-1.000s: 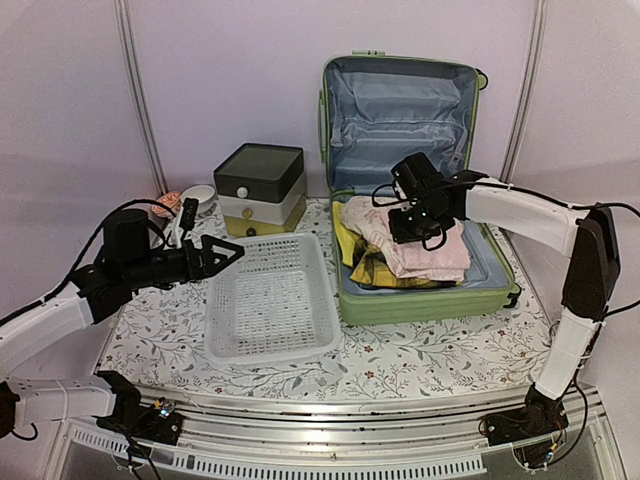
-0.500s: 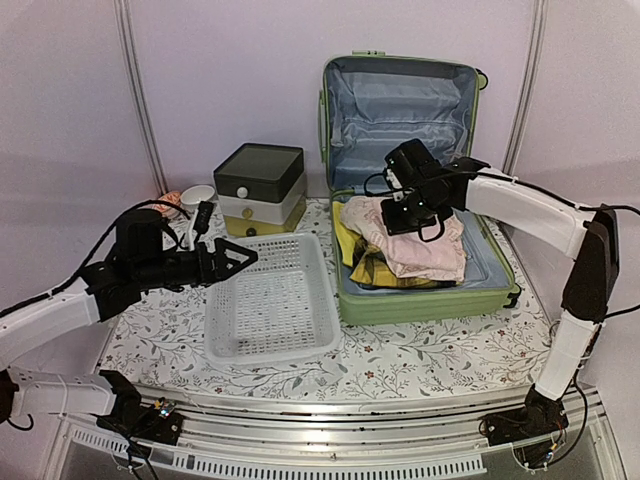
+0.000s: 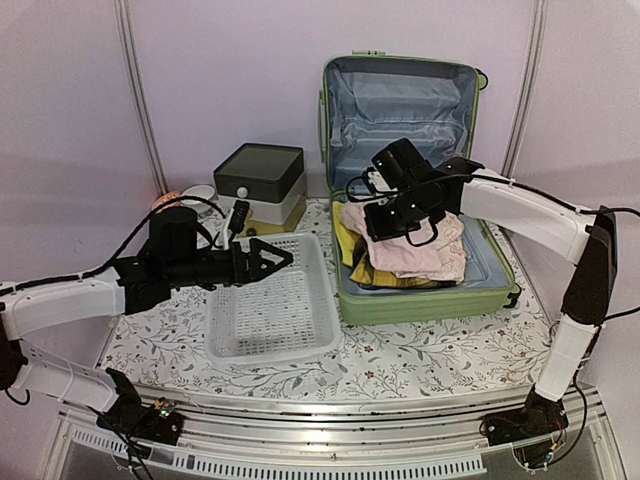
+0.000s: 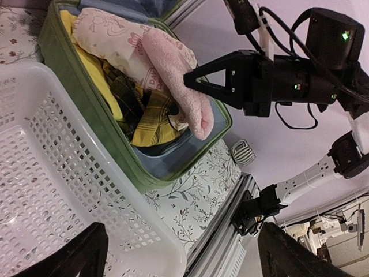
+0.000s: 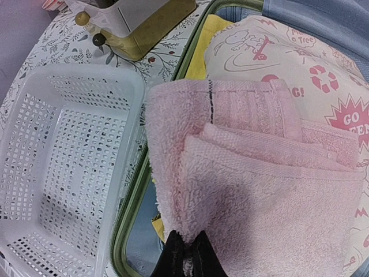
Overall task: Open, take out, and arrange the luggage
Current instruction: Pick up the clothes from the opened luggage, then place the clothes in the opened luggage, then pick up the clothes from the opened luggage.
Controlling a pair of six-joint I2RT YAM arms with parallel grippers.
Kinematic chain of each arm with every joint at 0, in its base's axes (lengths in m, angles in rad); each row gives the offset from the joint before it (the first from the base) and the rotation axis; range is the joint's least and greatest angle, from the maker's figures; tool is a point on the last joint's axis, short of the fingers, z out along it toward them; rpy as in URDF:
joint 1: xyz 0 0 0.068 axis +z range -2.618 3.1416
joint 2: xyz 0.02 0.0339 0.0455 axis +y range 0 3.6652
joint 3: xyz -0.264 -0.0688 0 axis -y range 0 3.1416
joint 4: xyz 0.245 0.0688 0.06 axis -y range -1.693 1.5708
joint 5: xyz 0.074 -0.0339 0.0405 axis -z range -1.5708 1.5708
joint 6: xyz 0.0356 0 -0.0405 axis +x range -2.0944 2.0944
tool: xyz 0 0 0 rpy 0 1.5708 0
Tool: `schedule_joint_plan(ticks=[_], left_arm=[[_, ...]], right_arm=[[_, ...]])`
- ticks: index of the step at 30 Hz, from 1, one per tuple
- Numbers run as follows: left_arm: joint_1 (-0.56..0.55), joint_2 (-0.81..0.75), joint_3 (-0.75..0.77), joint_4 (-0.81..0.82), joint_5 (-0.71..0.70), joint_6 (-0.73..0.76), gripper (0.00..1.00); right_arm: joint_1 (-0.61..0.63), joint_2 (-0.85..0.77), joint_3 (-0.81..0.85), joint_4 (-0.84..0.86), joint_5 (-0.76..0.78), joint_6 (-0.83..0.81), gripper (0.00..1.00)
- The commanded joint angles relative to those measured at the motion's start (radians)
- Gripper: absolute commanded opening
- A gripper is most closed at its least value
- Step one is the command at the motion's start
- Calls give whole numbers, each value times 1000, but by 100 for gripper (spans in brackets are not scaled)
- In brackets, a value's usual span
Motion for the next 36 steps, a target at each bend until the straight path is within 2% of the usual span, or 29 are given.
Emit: schedule_joint_plan(ticks=[1,7,11,13,15,20,25,32,34,36], left_arm=[[-52,78,51,146,-50,-32,93],[-63,231,62,350,-55,-125,92],[-77,339,109,428,-55,-147,93],[-79,385,123,481,-57,-160,93],[-79,432,142,519,-51,-169,93],[-82,513,188,515,-38,-174,93],[-86,553,237,429,-44,-186,87],[-131,603,289,395,-78,-254,60],[-139,618,295,381,-107,-288,58],[-139,632,310,331,-138,-326,60]], right_arm=[[18,13,25,33,-62,18,4],[26,22,25,40,-82,28,4],[29,12,12,51,-117,29,6],[29,4,-8,69,-133,30,14],[29,-2,-26,79,-134,32,31],[29,-44,-46,90,-112,36,45],[29,-103,-69,76,-69,29,46],[11,-232,-166,88,12,63,44],[5,-275,-203,108,24,79,44],[2,-318,-242,134,34,98,44]])
